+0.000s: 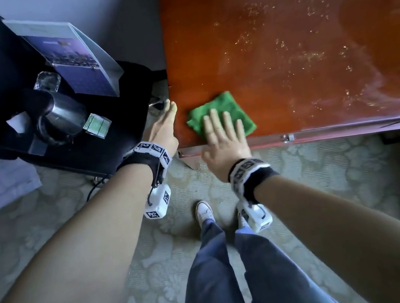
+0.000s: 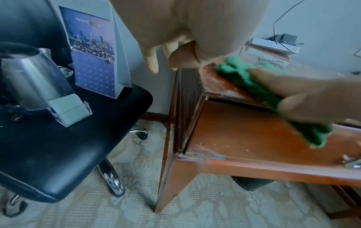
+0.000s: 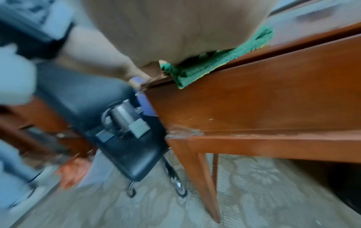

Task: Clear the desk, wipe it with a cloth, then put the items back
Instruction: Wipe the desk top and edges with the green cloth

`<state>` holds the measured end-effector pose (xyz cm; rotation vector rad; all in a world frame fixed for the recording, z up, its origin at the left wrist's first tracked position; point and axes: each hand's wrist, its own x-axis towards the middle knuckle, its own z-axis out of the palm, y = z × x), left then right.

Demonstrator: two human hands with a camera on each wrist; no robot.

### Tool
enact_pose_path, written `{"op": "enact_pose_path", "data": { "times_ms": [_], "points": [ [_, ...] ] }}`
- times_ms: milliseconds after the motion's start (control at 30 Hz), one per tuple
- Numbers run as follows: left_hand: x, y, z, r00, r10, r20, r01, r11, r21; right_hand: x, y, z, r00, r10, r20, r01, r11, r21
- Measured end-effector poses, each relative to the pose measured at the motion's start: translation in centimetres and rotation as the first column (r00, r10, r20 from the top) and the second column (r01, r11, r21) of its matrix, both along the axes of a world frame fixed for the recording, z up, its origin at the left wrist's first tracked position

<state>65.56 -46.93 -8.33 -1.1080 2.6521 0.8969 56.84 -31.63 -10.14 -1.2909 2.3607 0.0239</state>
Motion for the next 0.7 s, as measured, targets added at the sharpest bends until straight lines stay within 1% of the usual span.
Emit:
{"op": "enact_pose_path", "data": {
  "times_ms": [67, 133, 200, 233, 267, 300, 367, 433, 500, 567, 600, 667, 700],
  "points": [
    [0.0, -0.5, 0.0, 1.000, -0.009, 0.003, 0.010, 1.000, -0.028, 2.4, -0.7, -0.2, 0.990, 0.140, -0.010, -0.140, 0.990, -0.021],
    [-0.2, -0.9, 0.0, 1.000, -0.020, 0.017, 0.021, 0.998, -0.057, 2.7, -0.8, -0.4, 0.978, 0.203, -0.041, -0.204, 0.978, -0.031],
    [-0.5, -1.0, 0.0, 0.998, -0.048, 0.032, 0.050, 0.995, -0.082, 1.3, 0.2, -0.4, 0.960, 0.272, -0.060, -0.274, 0.961, -0.032],
    [-0.8, -0.9, 0.0, 0.998, -0.052, 0.037, 0.055, 0.995, -0.089, 0.3, 0.9, -0.6, 0.956, 0.285, -0.065, -0.287, 0.957, -0.037],
    [-1.0, -0.7, 0.0, 0.998, -0.040, 0.052, 0.045, 0.995, -0.091, -0.8, 1.8, -0.7, 0.961, 0.267, -0.072, -0.271, 0.962, -0.042],
    [-1.2, -0.6, -0.2, 0.997, -0.031, 0.070, 0.038, 0.994, -0.106, -2.0, 2.8, -0.8, 0.973, 0.218, -0.079, -0.222, 0.974, -0.042],
    [-1.4, 0.0, -0.4, 0.988, -0.037, 0.150, 0.070, 0.972, -0.226, -4.8, 4.9, -1.1, 0.994, 0.056, -0.089, -0.060, 0.997, -0.046],
    [-1.7, 1.0, -0.7, 0.975, -0.040, 0.218, 0.110, 0.942, -0.318, -7.8, 7.4, -1.3, 0.991, -0.104, -0.089, 0.099, 0.994, -0.053],
    [-2.3, 2.0, -0.9, 0.971, -0.062, 0.230, 0.137, 0.936, -0.325, -10.4, 9.5, -1.0, 0.974, -0.217, -0.067, 0.215, 0.976, -0.041],
    [-3.1, 3.2, -1.2, 0.970, -0.096, 0.221, 0.166, 0.932, -0.323, -11.4, 10.2, -0.6, 0.956, -0.292, -0.035, 0.292, 0.956, -0.012],
    [-3.6, 3.9, -1.3, 0.970, -0.102, 0.220, 0.169, 0.935, -0.311, -11.3, 9.8, -0.4, 0.943, -0.332, -0.024, 0.332, 0.943, 0.007],
    [-4.6, 5.4, -1.3, 0.972, -0.068, 0.224, 0.131, 0.951, -0.281, -10.2, 8.0, 0.1, 0.911, -0.412, -0.003, 0.412, 0.910, 0.036],
    [-5.0, 6.1, -1.2, 0.973, -0.041, 0.229, 0.106, 0.954, -0.279, -9.4, 7.0, 0.3, 0.915, -0.402, 0.017, 0.401, 0.915, 0.043]
  ]
}}
